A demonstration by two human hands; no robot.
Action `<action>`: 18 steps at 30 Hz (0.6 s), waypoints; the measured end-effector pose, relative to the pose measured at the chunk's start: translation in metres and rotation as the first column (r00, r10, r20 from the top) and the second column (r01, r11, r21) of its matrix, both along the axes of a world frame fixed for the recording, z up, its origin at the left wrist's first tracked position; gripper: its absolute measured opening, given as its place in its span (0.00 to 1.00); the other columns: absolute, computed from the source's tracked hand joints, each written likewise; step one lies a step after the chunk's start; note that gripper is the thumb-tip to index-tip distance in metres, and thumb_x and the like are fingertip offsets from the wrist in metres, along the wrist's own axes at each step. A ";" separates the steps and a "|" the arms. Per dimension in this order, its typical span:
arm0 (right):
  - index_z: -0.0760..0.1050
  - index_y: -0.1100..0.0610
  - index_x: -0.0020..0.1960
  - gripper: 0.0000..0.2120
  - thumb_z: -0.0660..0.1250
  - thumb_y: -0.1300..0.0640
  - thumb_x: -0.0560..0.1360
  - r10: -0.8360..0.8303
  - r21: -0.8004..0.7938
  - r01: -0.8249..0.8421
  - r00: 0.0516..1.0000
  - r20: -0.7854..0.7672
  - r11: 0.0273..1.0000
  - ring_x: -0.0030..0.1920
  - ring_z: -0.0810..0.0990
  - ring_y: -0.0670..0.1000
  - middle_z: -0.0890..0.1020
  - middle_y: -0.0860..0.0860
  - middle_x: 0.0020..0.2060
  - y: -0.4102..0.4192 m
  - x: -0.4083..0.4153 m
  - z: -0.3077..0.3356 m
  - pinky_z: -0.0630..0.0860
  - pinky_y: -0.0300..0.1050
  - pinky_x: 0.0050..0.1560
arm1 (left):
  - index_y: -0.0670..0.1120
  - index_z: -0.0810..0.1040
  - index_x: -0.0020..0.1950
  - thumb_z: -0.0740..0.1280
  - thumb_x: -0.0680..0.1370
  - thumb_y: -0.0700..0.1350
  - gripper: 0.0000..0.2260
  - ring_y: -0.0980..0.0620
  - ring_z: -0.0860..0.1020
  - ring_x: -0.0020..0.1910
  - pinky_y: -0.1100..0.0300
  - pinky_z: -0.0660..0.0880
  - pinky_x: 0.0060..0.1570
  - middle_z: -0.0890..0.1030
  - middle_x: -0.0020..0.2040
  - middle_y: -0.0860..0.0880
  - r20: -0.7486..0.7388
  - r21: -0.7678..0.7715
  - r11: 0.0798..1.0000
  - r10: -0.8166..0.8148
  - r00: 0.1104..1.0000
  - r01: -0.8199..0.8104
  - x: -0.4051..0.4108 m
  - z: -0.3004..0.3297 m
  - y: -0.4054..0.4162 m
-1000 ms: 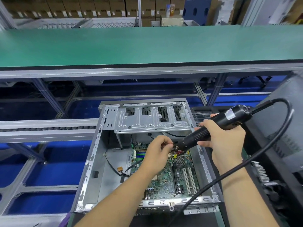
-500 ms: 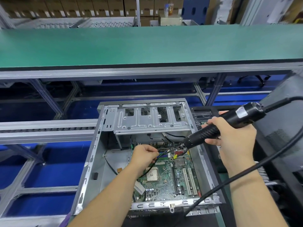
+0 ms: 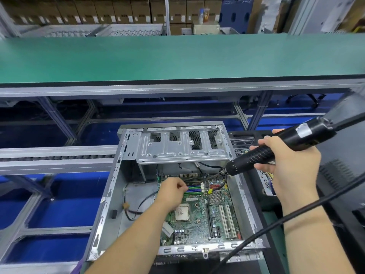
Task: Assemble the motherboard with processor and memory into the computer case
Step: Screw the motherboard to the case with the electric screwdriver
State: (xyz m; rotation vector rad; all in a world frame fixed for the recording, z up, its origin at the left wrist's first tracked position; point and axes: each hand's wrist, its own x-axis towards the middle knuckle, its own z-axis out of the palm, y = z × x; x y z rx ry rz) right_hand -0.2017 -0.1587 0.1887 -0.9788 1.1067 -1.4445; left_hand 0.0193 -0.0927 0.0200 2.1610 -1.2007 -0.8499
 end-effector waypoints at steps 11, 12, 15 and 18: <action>0.79 0.56 0.49 0.10 0.74 0.65 0.71 0.009 0.022 -0.009 1.000 -0.005 1.000 0.42 0.87 0.63 0.84 0.64 0.45 -0.003 0.004 -0.004 0.78 0.44 0.24 | 0.32 0.78 0.57 0.65 0.81 0.41 0.12 0.38 0.80 0.53 0.52 0.73 0.44 0.81 0.53 0.34 -0.080 0.153 0.823 0.562 0.823 -0.547 0.046 -0.024 0.003; 0.79 0.57 0.49 0.10 0.74 0.65 0.71 0.008 0.024 -0.008 1.000 -0.007 1.000 0.43 0.87 0.63 0.84 0.65 0.46 -0.003 0.003 -0.005 0.78 0.44 0.24 | 0.32 0.77 0.59 0.66 0.81 0.42 0.14 0.37 0.80 0.54 0.51 0.74 0.47 0.81 0.54 0.34 -0.134 0.185 0.805 0.588 0.797 -0.563 0.050 -0.027 0.004; 0.79 0.56 0.49 0.09 0.74 0.65 0.71 0.007 0.028 -0.007 1.000 -0.001 1.000 0.42 0.87 0.62 0.85 0.62 0.44 -0.003 0.003 -0.006 0.78 0.44 0.24 | 0.32 0.79 0.49 0.69 0.80 0.42 0.11 0.44 0.78 0.42 0.52 0.74 0.42 0.80 0.41 0.38 -0.206 0.160 0.814 0.581 0.787 -0.559 0.056 -0.026 0.006; 0.79 0.56 0.49 0.09 0.74 0.66 0.71 0.001 0.030 -0.001 1.000 0.003 1.000 0.42 0.87 0.62 0.85 0.64 0.45 -0.003 0.002 -0.006 0.78 0.44 0.24 | 0.40 0.78 0.39 0.69 0.79 0.42 0.10 0.50 0.71 0.30 0.61 0.68 0.33 0.79 0.35 0.45 -0.016 -0.032 0.883 0.467 0.884 -0.468 0.048 -0.014 0.005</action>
